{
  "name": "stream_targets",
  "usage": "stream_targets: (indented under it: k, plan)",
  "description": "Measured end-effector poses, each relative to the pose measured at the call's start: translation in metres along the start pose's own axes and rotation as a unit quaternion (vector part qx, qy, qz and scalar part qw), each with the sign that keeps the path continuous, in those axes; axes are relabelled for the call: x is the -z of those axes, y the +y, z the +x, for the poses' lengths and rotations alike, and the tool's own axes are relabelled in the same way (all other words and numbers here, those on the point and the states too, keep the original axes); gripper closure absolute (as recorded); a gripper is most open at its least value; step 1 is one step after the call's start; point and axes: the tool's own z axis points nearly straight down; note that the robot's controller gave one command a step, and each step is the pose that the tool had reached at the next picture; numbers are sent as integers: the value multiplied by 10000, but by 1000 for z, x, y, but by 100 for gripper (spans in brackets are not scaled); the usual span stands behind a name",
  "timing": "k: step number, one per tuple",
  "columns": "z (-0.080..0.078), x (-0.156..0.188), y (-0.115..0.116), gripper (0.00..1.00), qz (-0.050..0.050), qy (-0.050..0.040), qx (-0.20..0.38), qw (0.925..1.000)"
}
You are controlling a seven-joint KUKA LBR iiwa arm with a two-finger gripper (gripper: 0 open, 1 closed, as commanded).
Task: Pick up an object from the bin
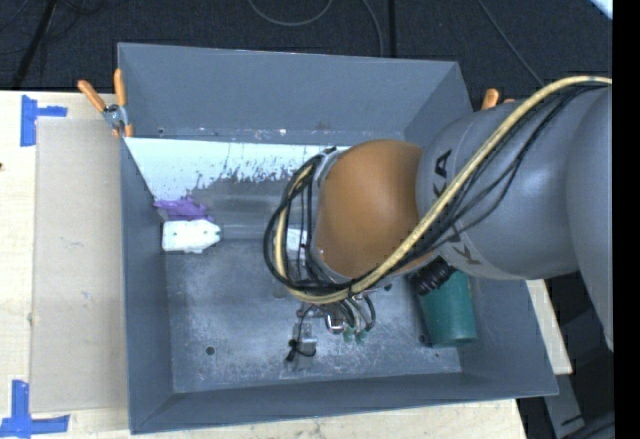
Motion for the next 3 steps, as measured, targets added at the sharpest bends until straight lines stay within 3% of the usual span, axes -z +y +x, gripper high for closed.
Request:
stream_targets:
  k: [1,2,3]
  plan:
    - [-2,4,-1,0,-6,-37,-21,10000]
    - [6,-6,-46,0,-9,-12,69,10000]
    - [6,-37,-76,100,-7,-18,-61,10000]
